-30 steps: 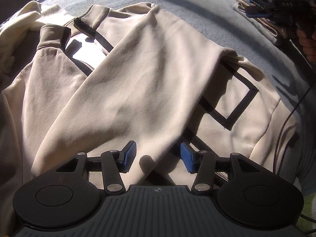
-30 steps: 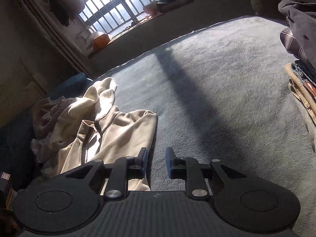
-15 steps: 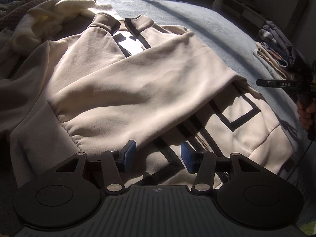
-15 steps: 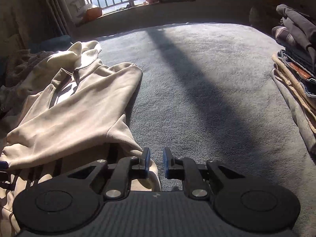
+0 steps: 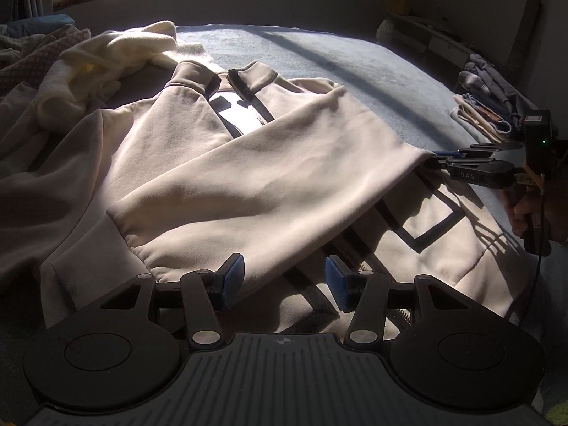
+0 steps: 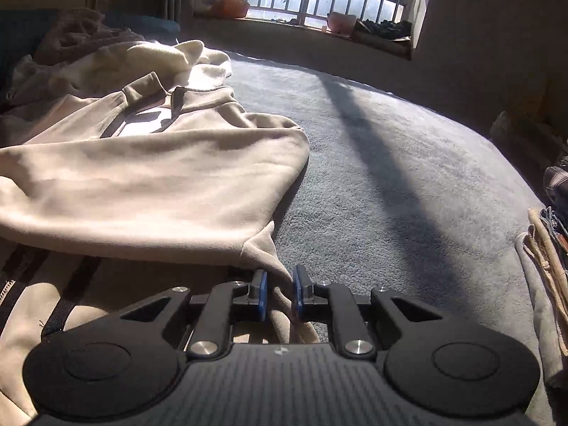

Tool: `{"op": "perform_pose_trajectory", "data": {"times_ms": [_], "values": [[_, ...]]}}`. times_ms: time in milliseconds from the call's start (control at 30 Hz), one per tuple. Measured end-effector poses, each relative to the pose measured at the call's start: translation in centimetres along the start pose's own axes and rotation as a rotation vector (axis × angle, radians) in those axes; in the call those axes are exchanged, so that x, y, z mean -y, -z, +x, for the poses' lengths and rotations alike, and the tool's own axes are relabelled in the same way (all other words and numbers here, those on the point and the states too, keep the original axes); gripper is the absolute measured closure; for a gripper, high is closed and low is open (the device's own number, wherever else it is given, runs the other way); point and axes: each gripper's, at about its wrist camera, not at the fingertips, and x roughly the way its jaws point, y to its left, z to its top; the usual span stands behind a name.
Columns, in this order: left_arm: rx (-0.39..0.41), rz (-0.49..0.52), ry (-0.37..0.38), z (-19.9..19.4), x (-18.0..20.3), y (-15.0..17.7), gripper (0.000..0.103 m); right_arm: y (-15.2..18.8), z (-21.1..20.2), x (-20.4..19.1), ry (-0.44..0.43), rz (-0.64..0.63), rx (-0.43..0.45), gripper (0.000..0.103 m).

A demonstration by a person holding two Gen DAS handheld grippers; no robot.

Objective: Fold clothes

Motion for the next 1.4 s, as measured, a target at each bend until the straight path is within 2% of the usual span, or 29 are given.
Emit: {"op": "perform_pose_trajectory", "data": {"times_ms": [67,200,300,433,500,567,600,700,767,867,967,1000,1067,1233,1300,1400], "values": [[0.008,-0.014,-0.013,0.4,-0.6,-0.1,0.051,0.3,0.0,1.5,-0.012,0.115,0.022,0.091],[-0.027,-0.086,0.005,1.7,-1.9,0.0,0.051,1.5,0.6,3.4,-0.042,0.299,0.034,0.091],[-0.052,-0.134,0.019,2.6,-2.8,0.1,0.051,3.0,1.5,5.9,-0.092,0.544,0.025,0.091],[-0.053,-0.08,0.032,2.8,-1.9,0.5,0.05,4.2,2.3,8.1,-0.16,0.747,0.003,0.09],[-0.05,-0.07,0.037,2.8,-1.8,0.7,0.048,3.4,1.5,8.2,-0.153,0.672,-0.013,0.085],[-0.047,-0.077,0.046,2.9,-2.0,0.8,0.047,2.6,0.6,8.1,-0.138,0.586,-0.025,0.058],[-0.047,-0.082,0.05,2.9,-2.0,0.8,0.047,2.1,-0.3,7.7,-0.105,0.513,-0.017,0.052],[-0.047,-0.092,0.061,3.1,-2.2,0.8,0.046,0.9,-2.5,6.0,0.046,0.341,-0.003,0.054],[-0.045,-0.092,0.067,3.2,-2.3,0.8,0.046,0.7,-3.6,5.0,0.116,0.274,0.009,0.057],[-0.041,-0.094,0.072,3.2,-2.3,0.9,0.045,0.7,-4.5,3.8,0.113,0.247,0.03,0.068],[-0.037,-0.082,0.076,3.0,-2.2,1.0,0.044,0.8,-4.3,3.1,0.11,0.245,0.011,0.073],[-0.038,-0.074,0.083,2.6,-2.3,0.9,0.044,0.6,-4.3,3.2,0.104,0.261,0.005,0.077],[-0.034,-0.071,0.105,1.4,-2.5,0.8,0.044,-0.2,-5.1,3.3,0.073,0.282,0.024,0.078],[-0.057,-0.027,0.119,-1.4,-3.5,2.2,0.044,-3.3,-6.7,-0.3,-0.074,0.164,0.022,0.078],[-0.064,-0.054,0.085,-2.1,-4.4,3.1,0.044,-4.7,-6.5,-2.9,-0.158,0.108,-0.002,0.078],[-0.028,-0.169,0.058,-3.5,-6.3,4.2,0.044,-6.8,-5.6,-7.4,-0.281,0.009,-0.035,0.078]]}}
